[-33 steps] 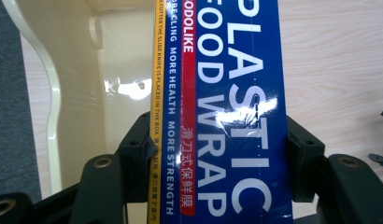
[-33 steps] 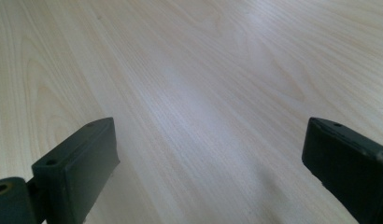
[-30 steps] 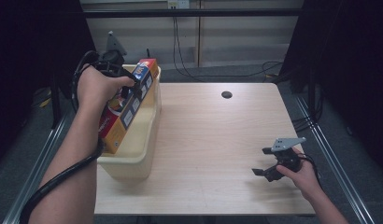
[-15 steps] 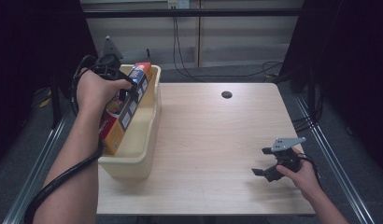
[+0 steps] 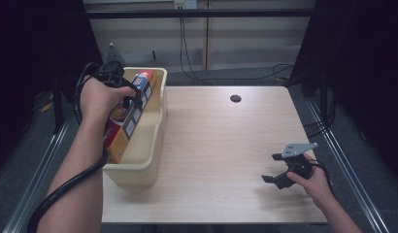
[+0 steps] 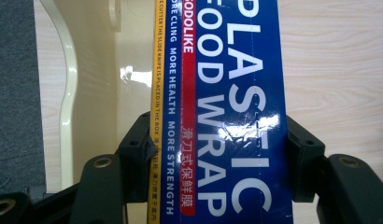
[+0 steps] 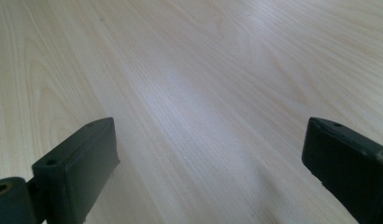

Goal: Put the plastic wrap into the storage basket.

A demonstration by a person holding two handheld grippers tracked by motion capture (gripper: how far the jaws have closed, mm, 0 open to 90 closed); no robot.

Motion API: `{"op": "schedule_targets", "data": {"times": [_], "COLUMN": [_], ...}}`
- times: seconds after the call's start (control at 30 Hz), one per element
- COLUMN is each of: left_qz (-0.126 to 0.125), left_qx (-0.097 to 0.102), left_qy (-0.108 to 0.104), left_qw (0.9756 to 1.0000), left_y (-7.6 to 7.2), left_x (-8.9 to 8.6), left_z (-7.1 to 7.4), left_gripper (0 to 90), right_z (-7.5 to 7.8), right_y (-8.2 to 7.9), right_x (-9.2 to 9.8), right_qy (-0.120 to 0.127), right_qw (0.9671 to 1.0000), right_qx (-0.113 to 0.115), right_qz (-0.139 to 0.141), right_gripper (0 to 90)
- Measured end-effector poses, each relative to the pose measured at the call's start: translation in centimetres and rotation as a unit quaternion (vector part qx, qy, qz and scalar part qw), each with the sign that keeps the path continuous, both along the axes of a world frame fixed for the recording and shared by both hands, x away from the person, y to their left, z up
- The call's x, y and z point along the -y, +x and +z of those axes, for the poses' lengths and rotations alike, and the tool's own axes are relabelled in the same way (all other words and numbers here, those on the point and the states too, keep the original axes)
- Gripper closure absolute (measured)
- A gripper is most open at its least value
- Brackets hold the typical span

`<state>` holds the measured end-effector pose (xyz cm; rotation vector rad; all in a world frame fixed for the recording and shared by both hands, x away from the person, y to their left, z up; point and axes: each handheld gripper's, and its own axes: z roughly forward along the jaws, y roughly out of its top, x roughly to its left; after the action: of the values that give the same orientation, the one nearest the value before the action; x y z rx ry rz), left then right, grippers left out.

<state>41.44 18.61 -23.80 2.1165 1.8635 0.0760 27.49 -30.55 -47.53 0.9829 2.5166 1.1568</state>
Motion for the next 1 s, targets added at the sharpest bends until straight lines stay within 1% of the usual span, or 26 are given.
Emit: {"op": "schedule_targets", "data": {"times": [0.03, 0.07, 0.23, 0.33, 0.37, 0.43, 0.47, 0.63, 0.67, 0.7, 0.77, 0.83, 0.93, 0.97, 1.0], "left_qz": [0.004, -0.001, 0.0, 0.003, 0.008, 0.003, 0.009, 0.005, 0.0, 0.008, 0.005, 0.011, 0.006, 0.009, 0.007], "left_qx": [-0.001, 0.0, -0.005, -0.004, -0.005, -0.006, -0.006, -0.009, -0.008, -0.009, -0.009, -0.009, -0.008, -0.009, -0.009], "left_qy": [-0.001, -0.001, 0.0, -0.002, -0.005, -0.002, -0.004, -0.005, 0.0, -0.005, -0.002, -0.005, -0.002, -0.006, -0.003], "left_qw": [1.0, 1.0, 1.0, 1.0, 0.9999, 1.0, 0.9999, 0.9999, 1.0, 0.9999, 0.9999, 0.9999, 0.9999, 0.9999, 0.9999], "left_y": [0.0, 0.1, 0.2, 0.2, 0.2, 0.2, 0.2, 0.3, 0.3, 0.3, 0.3, 0.4, 0.4, 0.4, 0.4], "left_x": [0.1, 0.0, 0.0, 0.0, 0.0, -0.1, 0.0, 0.0, 0.0, 0.1, 0.1, 0.1, 0.1, 0.2, 0.2], "left_z": [-0.1, -0.3, -0.7, -0.9, -1.0, -1.2, -1.3, -1.8, -1.9, -2.0, -2.2, -2.3, -2.6, -2.7, -2.8], "left_gripper": [40.4, 40.4, 40.4, 40.4, 40.4, 40.4, 40.4, 40.4, 40.4, 40.3, 40.4, 40.4, 40.4, 40.3, 40.3], "right_z": [0.0, 0.0, 0.0, 0.0, 0.0, 0.0, 0.0, 0.0, 0.0, 0.0, 0.0, 0.0, 0.0, 0.0, 0.0], "right_y": [0.0, 0.0, 0.0, 0.0, 0.0, 0.0, 0.0, 0.0, 0.0, 0.0, 0.0, 0.0, 0.0, 0.0, 0.0], "right_x": [0.0, 0.0, 0.0, 0.0, 0.0, 0.0, 0.0, 0.0, 0.0, 0.0, 0.0, 0.1, 0.0, 0.0, 0.0], "right_qy": [-0.001, 0.0, 0.0, 0.0, 0.0, 0.0, 0.0, 0.0, 0.001, 0.001, 0.001, 0.001, 0.001, 0.001, 0.001], "right_qw": [1.0, 1.0, 1.0, 1.0, 1.0, 1.0, 1.0, 1.0, 1.0, 1.0, 1.0, 1.0, 1.0, 1.0, 1.0], "right_qx": [0.001, 0.0, 0.0, 0.0, 0.0, 0.0, 0.0, 0.0, 0.0, 0.0, 0.0, 0.001, 0.001, 0.001, 0.001], "right_qz": [0.0, 0.0, 0.0, 0.0, 0.0, 0.0, 0.0, 0.001, 0.001, 0.001, 0.0, 0.0, 0.0, -0.001, 0.001], "right_gripper": [3.2, 3.2, 3.2, 3.2, 3.2, 3.2, 3.2, 3.2, 3.2, 3.2, 3.3, 3.2, 3.2, 3.2, 3.2]}}
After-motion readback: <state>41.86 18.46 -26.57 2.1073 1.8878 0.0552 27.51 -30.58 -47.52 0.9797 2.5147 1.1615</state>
